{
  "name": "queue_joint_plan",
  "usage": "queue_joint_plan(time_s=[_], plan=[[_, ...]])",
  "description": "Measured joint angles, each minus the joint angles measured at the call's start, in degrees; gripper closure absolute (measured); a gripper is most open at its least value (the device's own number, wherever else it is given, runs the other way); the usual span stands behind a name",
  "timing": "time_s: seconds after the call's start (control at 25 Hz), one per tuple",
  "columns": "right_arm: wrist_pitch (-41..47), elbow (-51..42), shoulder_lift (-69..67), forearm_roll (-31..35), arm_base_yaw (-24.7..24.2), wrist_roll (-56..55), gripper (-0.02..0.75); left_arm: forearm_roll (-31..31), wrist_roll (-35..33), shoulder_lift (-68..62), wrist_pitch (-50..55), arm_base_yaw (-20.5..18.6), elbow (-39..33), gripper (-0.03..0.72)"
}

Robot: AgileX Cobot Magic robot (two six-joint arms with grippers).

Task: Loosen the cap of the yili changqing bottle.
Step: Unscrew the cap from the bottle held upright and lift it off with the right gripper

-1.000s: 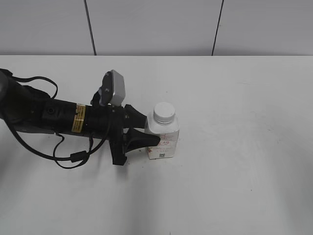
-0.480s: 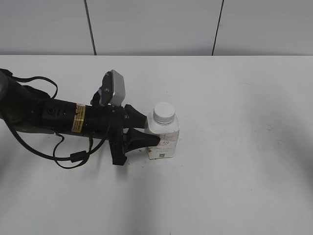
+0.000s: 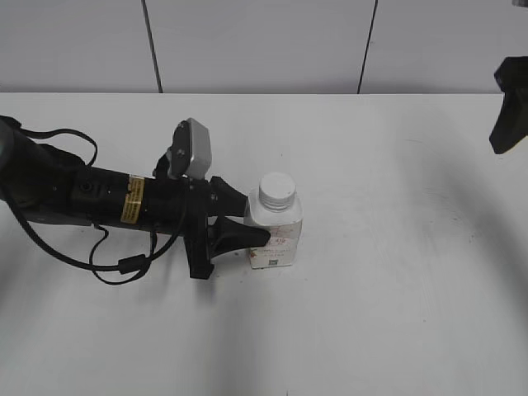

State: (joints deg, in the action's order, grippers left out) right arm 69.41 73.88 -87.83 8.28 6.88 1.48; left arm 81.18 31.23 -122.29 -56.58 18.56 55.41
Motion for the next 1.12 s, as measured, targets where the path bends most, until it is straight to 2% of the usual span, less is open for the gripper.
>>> queue_joint_plan(time_s=[0.24, 0.76, 1.12], plan=[[0.12, 7.11, -4.11, 2.21, 1.35, 0.27, 0.238, 1.27, 0.0, 0.0, 0.0, 0.0, 0.0, 0.366], [0.29, 18.72, -14.89, 2.09, 22.43, -3.1, 0.237, 1.41, 0.0, 0.0, -0.05, 0.0, 0.0, 0.367], [0.29, 23.68, -21.81, 2.09, 28.76, -10.14, 0.238, 1.41, 0.0, 0.0, -0.05, 0.0, 0.0, 0.367]])
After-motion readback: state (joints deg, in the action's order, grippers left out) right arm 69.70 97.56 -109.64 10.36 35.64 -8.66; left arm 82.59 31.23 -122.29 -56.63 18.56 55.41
